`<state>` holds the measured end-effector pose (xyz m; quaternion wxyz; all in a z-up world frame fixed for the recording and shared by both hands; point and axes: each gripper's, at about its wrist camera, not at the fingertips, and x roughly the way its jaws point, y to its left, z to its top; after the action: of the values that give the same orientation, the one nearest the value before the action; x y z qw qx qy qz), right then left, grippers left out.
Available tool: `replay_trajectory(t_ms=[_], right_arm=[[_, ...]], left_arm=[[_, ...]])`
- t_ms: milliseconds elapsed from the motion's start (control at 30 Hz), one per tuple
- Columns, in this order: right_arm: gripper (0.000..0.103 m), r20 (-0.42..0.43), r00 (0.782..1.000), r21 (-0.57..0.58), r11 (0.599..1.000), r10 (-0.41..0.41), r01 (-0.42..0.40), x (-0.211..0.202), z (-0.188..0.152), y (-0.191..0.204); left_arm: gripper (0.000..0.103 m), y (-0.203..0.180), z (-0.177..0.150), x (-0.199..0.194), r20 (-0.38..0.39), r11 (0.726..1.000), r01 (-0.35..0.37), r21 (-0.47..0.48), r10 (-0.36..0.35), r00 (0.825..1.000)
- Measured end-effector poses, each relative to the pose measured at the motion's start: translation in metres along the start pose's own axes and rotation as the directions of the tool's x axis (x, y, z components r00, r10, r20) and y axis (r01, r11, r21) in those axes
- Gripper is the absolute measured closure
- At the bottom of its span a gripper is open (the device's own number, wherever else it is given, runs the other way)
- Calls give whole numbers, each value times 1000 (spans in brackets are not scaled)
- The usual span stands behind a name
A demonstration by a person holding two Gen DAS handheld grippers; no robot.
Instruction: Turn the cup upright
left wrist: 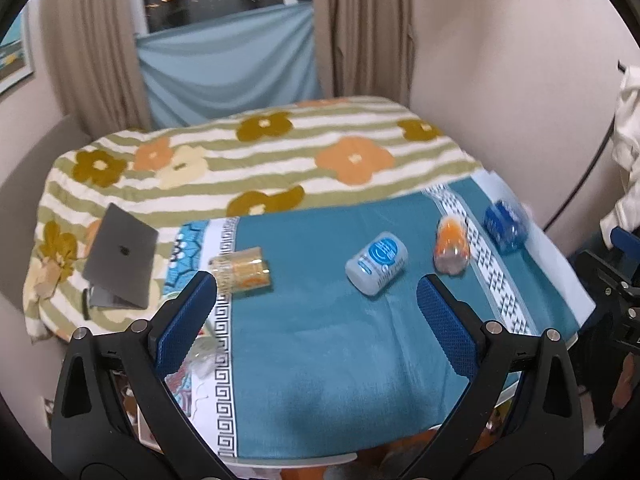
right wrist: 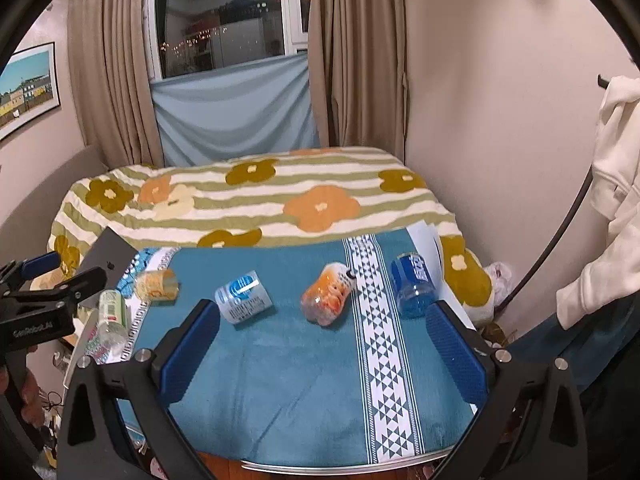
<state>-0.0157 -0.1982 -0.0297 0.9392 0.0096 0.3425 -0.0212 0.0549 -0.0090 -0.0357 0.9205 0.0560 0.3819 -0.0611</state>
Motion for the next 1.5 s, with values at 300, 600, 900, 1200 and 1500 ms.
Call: replay_trajectory(t_ms=[300, 600, 900, 1200, 1500], right_arm=[[0, -99, 995, 36, 999, -24, 28, 43, -16, -18], [0, -194, 980, 93, 994, -40, 59, 84, -38, -33], [0, -259, 965, 141, 988, -30, 68, 110, -55, -41], [0, -300, 954, 202, 977, 2, 61, 129, -68, -48], [0, -305, 952, 218, 974, 6, 64, 136, -69, -53]], left_arm=[[0, -26, 17, 79, -125, 967, 103, 232, -75, 989], [0, -54, 17, 161, -288, 875, 227, 428, -105, 952], [0, -76, 10, 228, -491, 794, 365, 485, -98, 866], [7, -92, -2, 253, -578, 742, 430, 514, -71, 813], [35, -91, -4, 264, -625, 760, 454, 465, -82, 777]])
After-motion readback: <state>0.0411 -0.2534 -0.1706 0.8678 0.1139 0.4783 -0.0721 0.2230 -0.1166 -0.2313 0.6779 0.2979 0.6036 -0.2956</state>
